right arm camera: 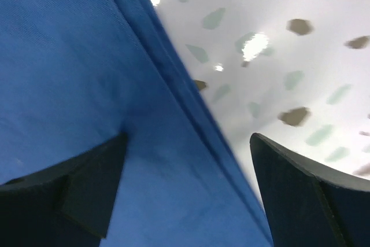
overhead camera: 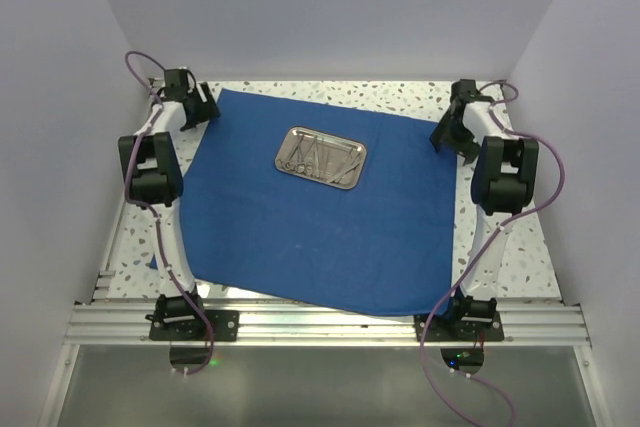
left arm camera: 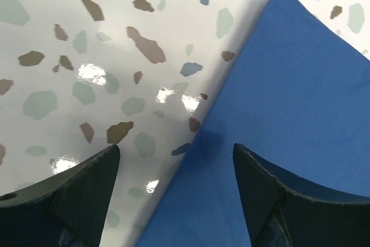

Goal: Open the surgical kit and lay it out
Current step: Smooth out the surgical kit at the center of the board.

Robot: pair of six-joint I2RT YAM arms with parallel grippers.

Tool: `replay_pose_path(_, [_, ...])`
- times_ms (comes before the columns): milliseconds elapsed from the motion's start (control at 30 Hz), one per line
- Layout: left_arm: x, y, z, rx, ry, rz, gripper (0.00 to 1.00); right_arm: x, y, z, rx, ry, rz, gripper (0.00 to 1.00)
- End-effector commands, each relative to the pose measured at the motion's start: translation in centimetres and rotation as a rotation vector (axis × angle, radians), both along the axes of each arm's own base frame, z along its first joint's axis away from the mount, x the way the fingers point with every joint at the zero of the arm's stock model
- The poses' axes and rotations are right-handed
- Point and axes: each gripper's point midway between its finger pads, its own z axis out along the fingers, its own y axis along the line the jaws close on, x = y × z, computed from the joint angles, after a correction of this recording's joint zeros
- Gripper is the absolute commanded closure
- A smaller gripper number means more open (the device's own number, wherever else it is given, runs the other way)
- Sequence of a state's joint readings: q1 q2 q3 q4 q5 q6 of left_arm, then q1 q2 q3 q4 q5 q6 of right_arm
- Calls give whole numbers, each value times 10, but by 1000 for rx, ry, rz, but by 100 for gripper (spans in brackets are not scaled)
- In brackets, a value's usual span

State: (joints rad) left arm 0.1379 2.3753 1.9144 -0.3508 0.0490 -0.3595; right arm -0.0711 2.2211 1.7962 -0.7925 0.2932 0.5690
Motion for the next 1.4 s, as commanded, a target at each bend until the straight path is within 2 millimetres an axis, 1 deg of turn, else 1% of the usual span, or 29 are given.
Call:
replay_pose_path(0, [-1, -26, -15, -78, 20, -92, 20, 14, 14, -20, 81, -35, 5, 9])
replay_pose_path(100, [-9, -44, -21, -106, 36, -162, 27, 16, 22, -34, 125, -41, -1, 17])
replay_pose_path(133, [-13, -53, -25, -116, 51, -186, 27, 16, 24, -37, 135, -42, 0, 24])
replay_pose_path(200, [-16, -66, -29, -135, 64, -227, 31, 20, 27, -43, 152, -44, 5, 32])
replay_pose_path(233, [-18, -72, -32, -145, 78, -241, 33, 21, 31, -45, 174, -44, 19, 44])
replay_pose_path(267, [-19, -80, -36, -157, 90, -259, 39, 27, 33, -45, 185, -56, 28, 52])
replay_pose_path(300, [-20, -88, -39, -179, 98, -279, 42, 29, 37, -47, 202, -56, 39, 61])
replay_pose_path(333, [-21, -95, -44, -194, 111, -292, 47, 30, 42, -53, 234, -48, 52, 84])
replay_pose_path(367, [-22, -98, -46, -205, 119, -299, 61, 36, 45, -52, 251, -59, 61, 98])
replay_pose_path(400, [-23, -102, -48, -224, 128, -298, 68, 37, 48, -59, 265, -50, 63, 100])
replay_pose_path(433, [-21, -104, -48, -232, 129, -298, 77, 39, 50, -59, 279, -54, 65, 100])
replay_pose_path(467, [-21, -103, -48, -240, 130, -291, 98, 48, 54, -55, 300, -81, 81, 100])
replay_pose_path(533, [-19, -99, -44, -225, 130, -262, 100, 56, 58, -57, 315, -102, 91, 100])
replay_pose_path(567, [-18, -97, -41, -217, 124, -251, 100, 68, 59, -50, 320, -135, 101, 100])
replay_pose_path(667, [-13, -80, -28, -156, 106, -178, 100, 94, 62, -37, 330, -193, 116, 100])
replay_pose_path(767, [-12, -54, -17, -111, 100, -70, 100, 118, 60, -28, 328, -234, 111, 100])
replay_pose_path(833, [-15, -37, -8, -87, 94, 4, 100, 130, 60, -22, 328, -259, 111, 100])
replay_pose_path(867, [-16, -30, -5, -73, 93, 30, 100, 142, 60, -11, 327, -300, 118, 100])
replay_pose_path(900, [-18, -23, -3, -54, 94, 64, 100, 145, 59, -15, 326, -302, 117, 100])
replay_pose_path(967, [-20, -15, 7, -48, 80, 85, 100, 152, 58, -11, 321, -327, 122, 100])
replay_pose_path(1033, [-23, -7, 13, -13, 82, 116, 100, 151, 53, -16, 312, -319, 109, 100])
replay_pose_path(1133, [-26, -5, 18, 2, 85, 121, 100, 147, 49, -17, 310, -311, 100, 100])
replay_pose_path(1167, [-27, -4, 19, 4, 88, 123, 100, 143, 49, -22, 314, -299, 101, 100])
replay_pose_path(1200, [-30, -4, 19, 6, 95, 125, 100, 141, 46, -21, 314, -297, 96, 98])
replay_pose_path(1233, [-30, -4, 24, 8, 91, 126, 100, 138, 46, -17, 314, -295, 99, 86])
replay_pose_path(1267, [-32, -4, 26, 7, 91, 127, 96, 136, 45, -13, 314, -294, 105, 64])
replay_pose_path(1300, [-33, -3, 29, 7, 86, 127, 86, 134, 43, -10, 306, -295, 103, 25])
replay_pose_path(1333, [-34, -4, 39, 9, 71, 129, 59, 129, 41, -1, 295, -295, 108, 12])
replay_pose_path(1367, [-35, -3, 46, 13, 56, 130, 49, 127, 38, 5, 278, -304, 107, 7])
